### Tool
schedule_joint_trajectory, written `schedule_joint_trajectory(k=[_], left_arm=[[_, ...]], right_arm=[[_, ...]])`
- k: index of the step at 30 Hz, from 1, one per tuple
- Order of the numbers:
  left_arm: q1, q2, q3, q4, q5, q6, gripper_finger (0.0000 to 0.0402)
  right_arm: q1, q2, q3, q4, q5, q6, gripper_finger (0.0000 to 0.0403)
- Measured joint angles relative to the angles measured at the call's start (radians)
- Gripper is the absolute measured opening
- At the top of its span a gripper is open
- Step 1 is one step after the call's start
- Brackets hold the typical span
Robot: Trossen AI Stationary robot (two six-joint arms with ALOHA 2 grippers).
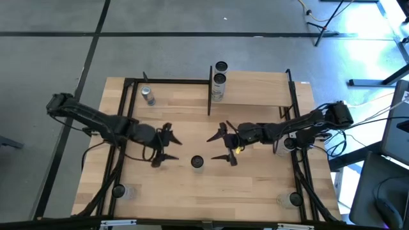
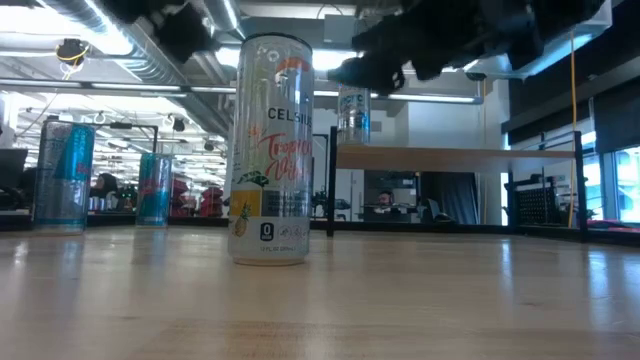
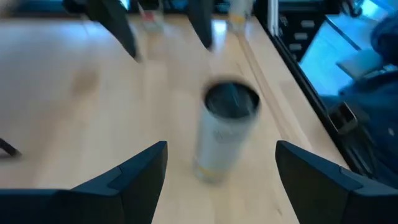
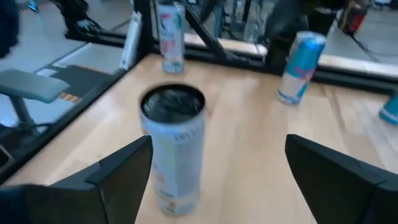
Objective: Place canned beverage on shelf
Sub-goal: Put the top white yellow soda can on the shelf
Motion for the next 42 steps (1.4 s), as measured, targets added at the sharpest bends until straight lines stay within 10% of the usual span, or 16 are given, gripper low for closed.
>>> schedule_joint_trajectory(k=[9,16,42], left_arm=[[-0.067,0.124,-0.307,0.544,-0.081,-0.061,0.0286],[-0.051,0.338,-0.295,0.747,-0.071,-0.051,0.0286],[0.036,0.441,-0.223,0.738,-0.157,-0.004,0.0286]], right_arm=[[0.000,0.105,0.000,0.099,0.034,-0.001,0.0351],[0.000,0.153,0.000,0.193,0.070,-0.017,0.0351],[0.001,0.064,0.000,0.007,0.059,-0.011,0.0351]])
